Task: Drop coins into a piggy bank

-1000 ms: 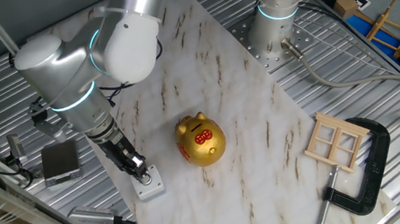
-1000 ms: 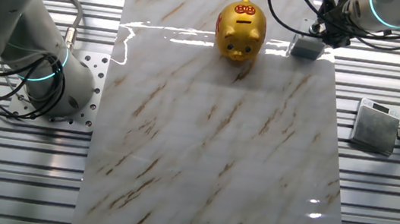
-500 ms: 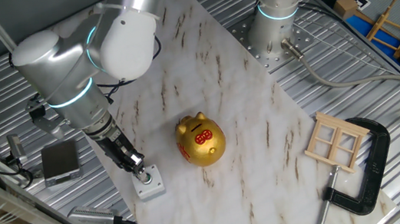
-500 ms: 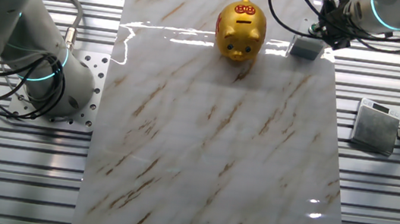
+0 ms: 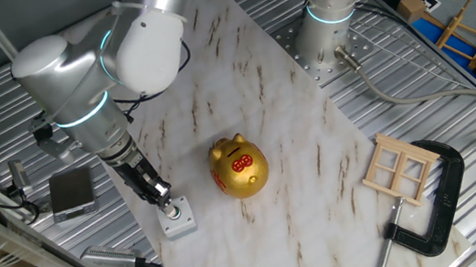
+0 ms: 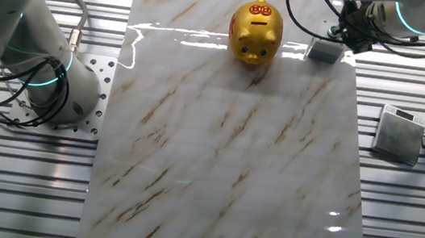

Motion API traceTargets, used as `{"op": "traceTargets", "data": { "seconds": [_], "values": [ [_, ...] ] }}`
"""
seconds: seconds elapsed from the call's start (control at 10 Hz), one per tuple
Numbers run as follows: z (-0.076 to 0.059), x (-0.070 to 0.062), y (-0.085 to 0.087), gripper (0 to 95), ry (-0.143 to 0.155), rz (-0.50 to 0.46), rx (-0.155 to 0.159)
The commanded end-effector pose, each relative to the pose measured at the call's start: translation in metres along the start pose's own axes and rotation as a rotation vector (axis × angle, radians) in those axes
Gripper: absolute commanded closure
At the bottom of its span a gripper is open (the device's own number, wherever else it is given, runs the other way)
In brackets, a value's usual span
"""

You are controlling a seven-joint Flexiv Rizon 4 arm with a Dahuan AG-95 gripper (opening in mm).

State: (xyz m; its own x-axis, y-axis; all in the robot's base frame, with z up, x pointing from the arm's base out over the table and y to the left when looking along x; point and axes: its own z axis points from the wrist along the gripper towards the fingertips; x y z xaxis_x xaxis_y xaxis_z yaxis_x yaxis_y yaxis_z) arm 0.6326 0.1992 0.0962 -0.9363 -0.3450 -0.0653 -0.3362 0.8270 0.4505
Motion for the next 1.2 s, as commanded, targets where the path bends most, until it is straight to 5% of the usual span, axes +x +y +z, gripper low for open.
{"op": "traceTargets", "data": {
  "seconds": [0.1, 1.2],
  "values": [
    [0.0, 0.0, -0.001, 95.0, 0.0, 0.006, 0.006],
    [-0.011, 0.003, 0.005, 95.0, 0.012, 0.028, 0.016]
  ]
}}
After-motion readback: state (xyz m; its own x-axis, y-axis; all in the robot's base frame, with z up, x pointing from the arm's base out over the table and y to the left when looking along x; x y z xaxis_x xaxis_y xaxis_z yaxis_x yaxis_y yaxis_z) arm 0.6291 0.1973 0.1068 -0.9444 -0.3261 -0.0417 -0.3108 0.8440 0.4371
